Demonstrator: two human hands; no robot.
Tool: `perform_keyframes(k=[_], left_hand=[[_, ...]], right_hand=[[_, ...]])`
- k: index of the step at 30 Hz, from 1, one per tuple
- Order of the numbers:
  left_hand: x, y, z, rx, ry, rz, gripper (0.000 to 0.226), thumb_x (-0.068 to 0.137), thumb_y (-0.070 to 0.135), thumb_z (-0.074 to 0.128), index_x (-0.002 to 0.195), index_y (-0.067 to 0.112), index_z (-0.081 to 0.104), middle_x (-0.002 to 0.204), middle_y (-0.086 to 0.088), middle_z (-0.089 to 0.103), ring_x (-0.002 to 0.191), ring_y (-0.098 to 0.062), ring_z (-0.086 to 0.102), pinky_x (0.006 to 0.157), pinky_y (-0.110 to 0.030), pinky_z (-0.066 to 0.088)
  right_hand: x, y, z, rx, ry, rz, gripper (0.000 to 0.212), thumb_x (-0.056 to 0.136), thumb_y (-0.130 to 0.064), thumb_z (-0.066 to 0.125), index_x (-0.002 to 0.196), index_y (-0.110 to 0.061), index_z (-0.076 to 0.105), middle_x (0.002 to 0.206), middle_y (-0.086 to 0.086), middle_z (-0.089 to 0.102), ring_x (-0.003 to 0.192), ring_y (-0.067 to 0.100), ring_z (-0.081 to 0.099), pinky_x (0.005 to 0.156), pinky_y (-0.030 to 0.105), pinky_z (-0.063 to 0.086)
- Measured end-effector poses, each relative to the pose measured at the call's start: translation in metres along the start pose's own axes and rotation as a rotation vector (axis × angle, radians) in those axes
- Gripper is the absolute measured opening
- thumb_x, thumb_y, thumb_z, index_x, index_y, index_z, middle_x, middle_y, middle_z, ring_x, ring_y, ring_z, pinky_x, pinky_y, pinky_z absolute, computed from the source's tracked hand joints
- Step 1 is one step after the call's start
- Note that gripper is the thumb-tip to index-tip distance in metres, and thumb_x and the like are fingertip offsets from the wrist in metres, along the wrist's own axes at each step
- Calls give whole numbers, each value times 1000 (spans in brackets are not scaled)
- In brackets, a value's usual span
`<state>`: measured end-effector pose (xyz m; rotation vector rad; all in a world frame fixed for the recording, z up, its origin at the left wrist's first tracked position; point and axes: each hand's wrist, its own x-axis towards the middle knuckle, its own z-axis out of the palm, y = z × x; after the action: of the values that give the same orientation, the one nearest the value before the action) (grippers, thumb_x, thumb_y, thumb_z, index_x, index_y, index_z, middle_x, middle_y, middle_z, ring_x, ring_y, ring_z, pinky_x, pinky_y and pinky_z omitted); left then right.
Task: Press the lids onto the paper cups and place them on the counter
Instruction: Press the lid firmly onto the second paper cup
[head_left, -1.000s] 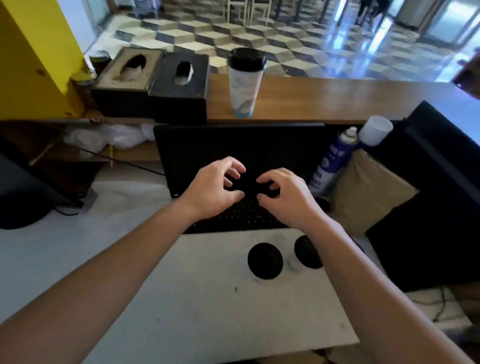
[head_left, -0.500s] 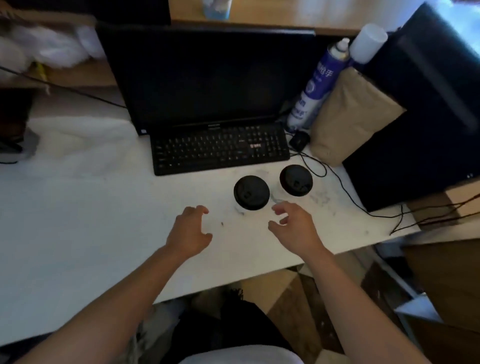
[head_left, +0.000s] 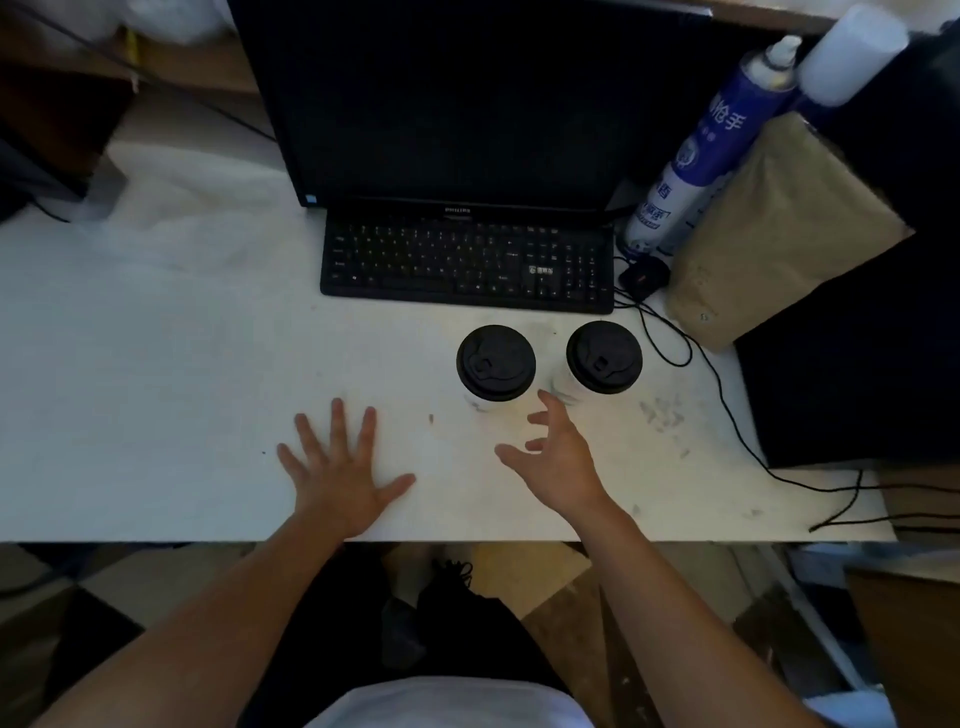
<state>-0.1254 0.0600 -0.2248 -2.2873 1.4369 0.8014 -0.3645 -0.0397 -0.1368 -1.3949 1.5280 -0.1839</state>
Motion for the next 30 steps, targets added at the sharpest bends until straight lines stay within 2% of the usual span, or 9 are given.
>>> perform_keyframes(k=[7,13,15,17,21,23,25,27,30], left_hand=[[3,-3,8,-55,17,17,101,74,93,13,138,39,-44,151,-2,-51,140,-48,-38,112,-70,-15],[2,-3,6,-67,4,29,103,74,93,17,139,39,-42,148,-1,-53,141,-48,-38,112,-70,-16],[3,-3,5,-57,-22,28,103,75,93,17,139,38,-42,146,-1,-54,140,-48,-39,112,-70,-16],[4,-3,3,-51,-45,30,104,75,92,18,140,36,-42,145,-2,-55,139,-49,-39,111,-71,-16],[3,-1,-9,-68,-131,23,105,80,88,29,146,37,-36,151,-2,-50,141,-49,-37,113,-71,-11],[1,1,-26,-205,-152,16,103,85,79,43,154,38,-20,161,-1,-36,146,-46,-28,117,-66,-3],[-2,-1,-56,-482,-135,80,97,88,60,62,159,32,3,169,-2,-7,154,-39,0,121,-53,15],[-12,-6,-91,-824,-95,235,93,85,33,78,157,34,20,165,4,21,141,-27,41,110,-40,43],[-35,-4,-138,-947,-58,483,92,78,30,83,151,46,29,152,19,37,120,-10,57,93,-31,56]], right_hand=[[29,-5,14,221,36,6,107,80,-22,87,161,-27,17,151,-4,42,119,20,53,90,32,48],[51,-15,26,382,29,-71,105,71,-1,90,155,-24,32,149,0,50,136,20,49,116,43,43],[58,-16,27,368,52,-97,89,70,-2,91,144,-23,46,141,2,58,133,22,54,114,47,45],[59,-21,27,335,28,-97,78,73,-7,90,136,-29,49,135,-2,60,129,20,55,109,40,47],[58,-26,27,375,-84,-83,74,73,-9,89,133,-26,49,128,-4,61,119,17,58,93,31,50],[54,-27,28,356,-179,-77,79,66,-14,91,132,-29,50,127,-3,64,121,19,61,96,34,53],[50,-28,30,350,-293,-75,86,61,-16,88,136,-28,48,129,-3,64,122,18,61,99,35,53],[43,-31,30,340,-405,-90,88,61,-13,84,140,-27,47,131,0,63,122,19,61,96,32,53],[36,-34,29,355,-583,-89,83,74,1,76,145,-27,43,135,5,62,125,26,59,98,36,53]])
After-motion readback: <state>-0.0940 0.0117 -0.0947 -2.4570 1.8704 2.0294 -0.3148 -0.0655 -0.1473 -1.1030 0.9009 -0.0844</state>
